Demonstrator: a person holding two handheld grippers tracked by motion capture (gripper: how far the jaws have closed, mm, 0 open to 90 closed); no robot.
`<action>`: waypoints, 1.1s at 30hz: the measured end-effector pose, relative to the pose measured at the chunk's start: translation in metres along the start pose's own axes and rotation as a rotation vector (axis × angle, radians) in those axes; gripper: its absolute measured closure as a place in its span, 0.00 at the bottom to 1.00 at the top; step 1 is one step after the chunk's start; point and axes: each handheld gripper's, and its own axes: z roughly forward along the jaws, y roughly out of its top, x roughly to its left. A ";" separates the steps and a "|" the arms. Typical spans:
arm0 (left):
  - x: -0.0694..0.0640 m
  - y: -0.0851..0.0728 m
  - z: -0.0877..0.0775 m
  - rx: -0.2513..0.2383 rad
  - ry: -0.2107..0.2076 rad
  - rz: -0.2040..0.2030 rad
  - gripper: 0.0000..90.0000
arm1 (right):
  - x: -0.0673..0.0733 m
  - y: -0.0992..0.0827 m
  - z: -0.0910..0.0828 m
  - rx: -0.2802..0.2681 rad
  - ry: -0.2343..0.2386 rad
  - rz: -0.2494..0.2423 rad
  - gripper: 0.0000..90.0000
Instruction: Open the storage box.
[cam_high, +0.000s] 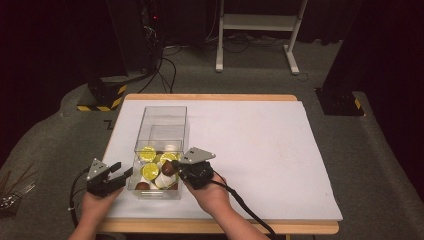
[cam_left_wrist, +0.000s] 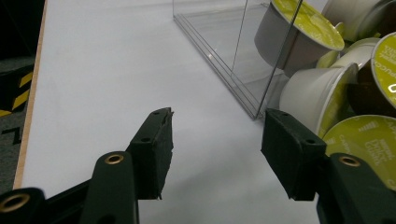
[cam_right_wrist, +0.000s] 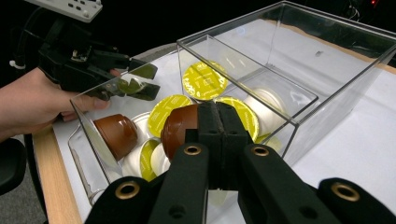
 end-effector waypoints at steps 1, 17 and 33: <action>0.000 0.000 0.000 0.000 0.000 0.000 0.48 | 0.000 0.000 -0.001 -0.001 -0.001 0.002 1.00; 0.000 0.000 0.001 0.009 -0.005 0.011 0.48 | -0.008 0.007 -0.009 -0.050 -0.023 0.011 1.00; 0.000 0.000 0.000 0.006 -0.011 0.002 0.48 | -0.018 0.012 -0.018 -0.069 -0.055 0.019 1.00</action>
